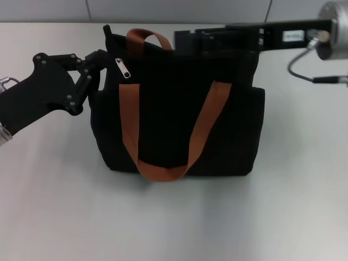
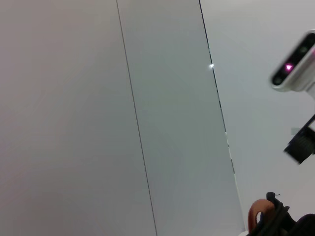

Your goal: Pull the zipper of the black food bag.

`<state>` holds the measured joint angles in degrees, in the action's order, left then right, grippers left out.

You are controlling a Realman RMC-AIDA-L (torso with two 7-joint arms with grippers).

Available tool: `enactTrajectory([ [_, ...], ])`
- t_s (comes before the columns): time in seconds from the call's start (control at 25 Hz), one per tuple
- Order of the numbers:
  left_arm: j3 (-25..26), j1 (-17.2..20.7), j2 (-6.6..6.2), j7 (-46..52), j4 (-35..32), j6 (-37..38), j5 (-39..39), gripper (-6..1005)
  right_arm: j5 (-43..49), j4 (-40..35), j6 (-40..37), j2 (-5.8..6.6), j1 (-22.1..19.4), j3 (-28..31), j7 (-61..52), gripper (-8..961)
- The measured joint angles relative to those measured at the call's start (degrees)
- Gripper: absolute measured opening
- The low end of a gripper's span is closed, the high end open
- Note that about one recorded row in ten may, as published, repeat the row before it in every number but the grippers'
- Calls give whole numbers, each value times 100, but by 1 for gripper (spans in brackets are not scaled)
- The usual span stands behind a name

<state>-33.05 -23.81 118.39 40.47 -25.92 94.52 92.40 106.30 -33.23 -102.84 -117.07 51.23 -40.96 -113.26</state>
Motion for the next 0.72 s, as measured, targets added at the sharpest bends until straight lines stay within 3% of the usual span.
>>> enactTrajectory([
  [0.4, -3, -2, 0, 4, -1, 107, -4, 26, 161, -144, 978, -4, 523, -1041, -783, 815],
  [0.48, -18, -7, 0, 5, -1, 119, -4, 26, 221, -168, 1068, -14, 567, -1108, -850, 714],
  [0.72, -43, -34, 7, 5, -1, 128, -4, 26, 302, -210, 1426, -44, 752, -1464, -1097, 574],
])
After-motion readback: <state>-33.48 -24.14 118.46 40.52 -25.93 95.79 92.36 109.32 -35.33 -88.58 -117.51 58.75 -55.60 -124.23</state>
